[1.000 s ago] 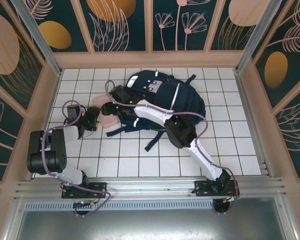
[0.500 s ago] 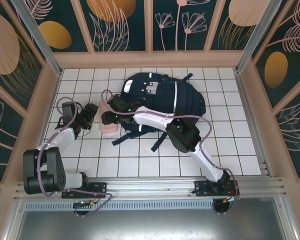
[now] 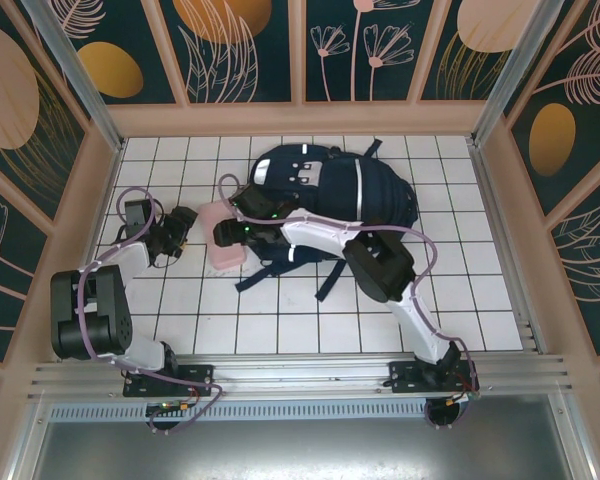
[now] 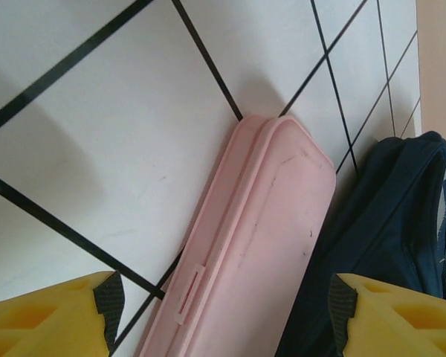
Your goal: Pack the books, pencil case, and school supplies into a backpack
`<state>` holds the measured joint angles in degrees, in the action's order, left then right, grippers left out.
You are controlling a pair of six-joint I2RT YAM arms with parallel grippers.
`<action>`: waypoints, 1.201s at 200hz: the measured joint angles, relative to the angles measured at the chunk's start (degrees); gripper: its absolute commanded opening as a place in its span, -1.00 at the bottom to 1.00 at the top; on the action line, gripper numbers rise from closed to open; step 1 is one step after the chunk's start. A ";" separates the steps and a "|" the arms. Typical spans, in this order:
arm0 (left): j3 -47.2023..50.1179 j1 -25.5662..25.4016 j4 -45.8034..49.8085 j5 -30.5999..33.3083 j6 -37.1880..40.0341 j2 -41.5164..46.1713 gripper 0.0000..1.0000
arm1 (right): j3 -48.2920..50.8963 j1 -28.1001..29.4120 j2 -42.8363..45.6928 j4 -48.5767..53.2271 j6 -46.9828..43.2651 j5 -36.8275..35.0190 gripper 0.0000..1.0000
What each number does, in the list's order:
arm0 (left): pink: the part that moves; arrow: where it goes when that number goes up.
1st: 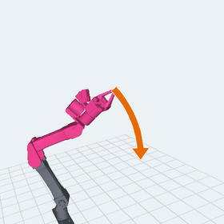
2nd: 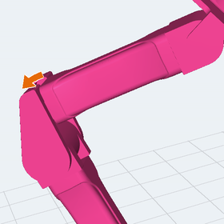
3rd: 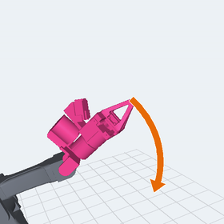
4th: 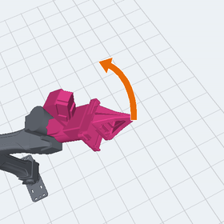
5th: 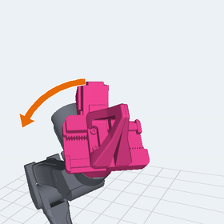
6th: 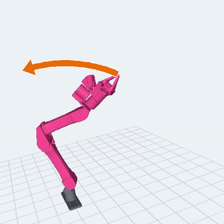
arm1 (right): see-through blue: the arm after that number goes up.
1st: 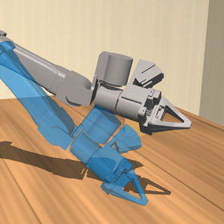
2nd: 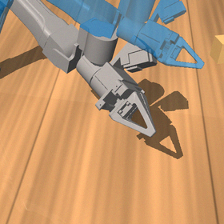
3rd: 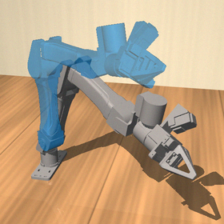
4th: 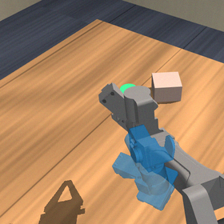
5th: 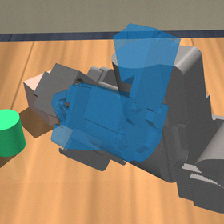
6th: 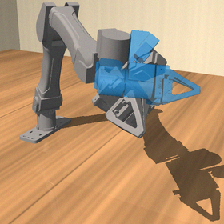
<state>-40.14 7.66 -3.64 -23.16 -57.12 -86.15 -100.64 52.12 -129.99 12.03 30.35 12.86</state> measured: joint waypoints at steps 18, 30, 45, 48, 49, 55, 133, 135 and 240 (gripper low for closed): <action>0.00 0.00 -0.50 -0.61 0.13 0.00 0.49 | 1.49 -1.55 1.03 -0.28 0.02 2.23 0.42; 0.00 0.00 -0.68 -0.68 0.13 0.00 0.49 | 1.03 -2.16 0.94 0.31 -0.02 2.05 0.42; 0.00 -0.07 -0.79 -0.85 0.13 -0.02 0.50 | -2.23 -2.45 -0.39 3.93 -0.07 -0.44 0.44; 0.00 -0.09 -0.81 -0.87 0.15 -0.07 0.50 | -3.02 -2.47 -0.72 4.63 -0.09 -1.01 0.44; 0.00 -0.11 -0.81 -0.85 0.15 -0.07 0.50 | -3.23 -2.47 -0.83 4.79 -0.07 -1.18 0.44; 0.00 -0.24 -0.81 -0.85 0.17 -0.17 0.51 | -5.03 -2.51 -1.81 6.23 -0.24 -2.67 0.44; 0.00 -3.72 -0.85 -0.92 0.79 -2.23 0.52 | -15.61 -0.07 -7.39 14.10 -4.39 -14.84 0.46; 0.00 -3.80 -0.85 -0.90 0.79 -2.29 0.52 | -15.82 0.07 -7.50 14.21 -4.44 -14.84 0.46; 0.63 -6.05 -4.22 -2.14 -0.83 -3.72 0.53 | -19.19 2.43 -12.09 15.15 -2.78 -6.38 0.46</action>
<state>-39.51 1.61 -7.86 -25.30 -57.95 -89.86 -119.83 54.54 -142.08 27.18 27.57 6.48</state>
